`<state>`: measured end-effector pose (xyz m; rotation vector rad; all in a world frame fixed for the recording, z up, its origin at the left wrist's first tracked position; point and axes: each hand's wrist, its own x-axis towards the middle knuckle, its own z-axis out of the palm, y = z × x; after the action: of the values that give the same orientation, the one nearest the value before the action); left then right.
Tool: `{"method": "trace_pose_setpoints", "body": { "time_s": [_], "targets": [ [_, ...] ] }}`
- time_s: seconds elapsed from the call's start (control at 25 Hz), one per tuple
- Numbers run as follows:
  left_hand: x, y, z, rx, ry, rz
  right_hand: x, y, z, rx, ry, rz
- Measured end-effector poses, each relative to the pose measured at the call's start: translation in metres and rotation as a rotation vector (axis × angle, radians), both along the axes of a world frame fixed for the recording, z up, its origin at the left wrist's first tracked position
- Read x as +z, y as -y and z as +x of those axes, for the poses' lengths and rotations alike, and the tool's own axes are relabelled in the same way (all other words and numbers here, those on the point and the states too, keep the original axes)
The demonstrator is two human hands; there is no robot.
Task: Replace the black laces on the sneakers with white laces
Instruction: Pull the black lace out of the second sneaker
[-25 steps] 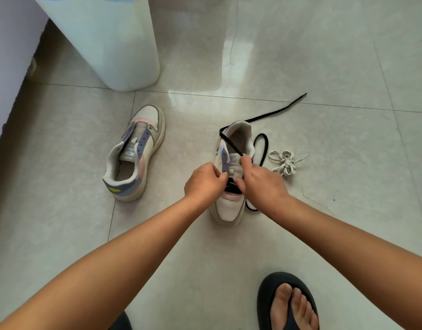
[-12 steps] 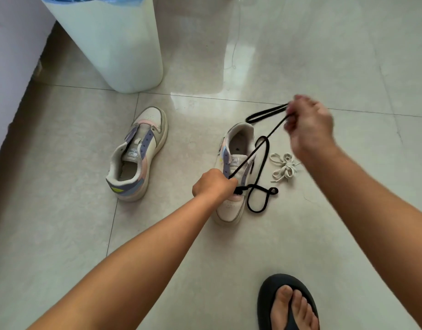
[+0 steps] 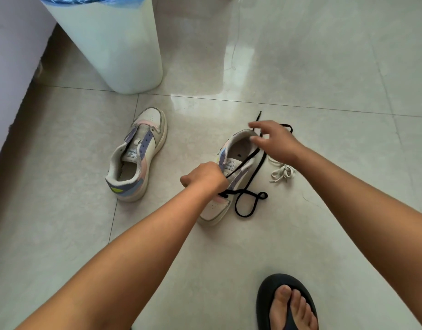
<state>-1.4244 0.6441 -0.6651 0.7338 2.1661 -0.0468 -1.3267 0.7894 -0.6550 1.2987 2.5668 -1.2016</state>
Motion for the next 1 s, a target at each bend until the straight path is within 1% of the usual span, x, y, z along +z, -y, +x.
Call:
{"method": "trace_pose_setpoints", "body": {
  "time_s": [0.08,0.12,0.2,0.24,0.32,0.4,0.48,0.56,0.6,0.68,0.72,0.76,0.8,0.84,0.92,0.96,1.0],
  "targets": [
    [0.002,0.002,-0.001,0.03,0.032,0.021,-0.001,0.002,-0.012,0.189,0.121,0.142],
    [0.004,0.003,-0.002,0.041,0.042,0.031,-0.003,0.002,-0.015,0.234,0.181,0.214],
    [0.005,0.006,-0.008,0.022,0.005,0.044,-0.003,0.003,-0.015,0.255,0.269,0.323],
    [0.004,0.007,-0.013,-0.001,-0.036,0.064,-0.002,0.005,-0.012,0.256,0.3,0.342],
    [0.0,0.01,-0.027,-0.029,-0.121,0.158,-0.001,0.011,-0.004,0.247,0.336,0.319],
    [-0.007,0.014,-0.039,-0.033,-0.177,0.291,-0.003,0.02,0.008,0.217,0.333,0.271],
    [-0.012,0.019,-0.044,0.028,-0.2,0.446,-0.006,0.026,0.02,0.144,0.291,0.218],
    [-0.015,0.025,-0.042,0.204,-0.152,0.614,-0.007,0.027,0.03,0.048,0.237,0.164],
    [-0.017,0.029,-0.041,0.294,-0.121,0.663,-0.007,0.026,0.033,0.019,0.221,0.151],
    [-0.021,0.032,-0.041,0.398,-0.064,0.671,-0.008,0.026,0.037,0.025,0.211,0.159],
    [-0.021,0.03,-0.042,0.393,-0.033,0.658,-0.008,0.026,0.038,0.047,0.213,0.172],
    [-0.021,0.027,-0.044,0.342,-0.001,0.641,-0.009,0.027,0.039,0.068,0.217,0.188],
    [-0.021,0.025,-0.047,0.234,0.01,0.62,-0.01,0.027,0.039,0.084,0.219,0.202],
    [-0.021,0.022,-0.049,0.079,-0.001,0.582,-0.01,0.028,0.038,0.095,0.219,0.212],
    [-0.02,0.015,-0.053,-0.211,-0.082,0.474,-0.01,0.028,0.037,0.112,0.22,0.224],
    [-0.019,0.012,-0.054,-0.286,-0.126,0.429,-0.01,0.027,0.036,0.125,0.226,0.234],
    [-0.016,0.01,-0.055,-0.311,-0.162,0.395,-0.01,0.027,0.036,0.142,0.236,0.247]
  ]
}}
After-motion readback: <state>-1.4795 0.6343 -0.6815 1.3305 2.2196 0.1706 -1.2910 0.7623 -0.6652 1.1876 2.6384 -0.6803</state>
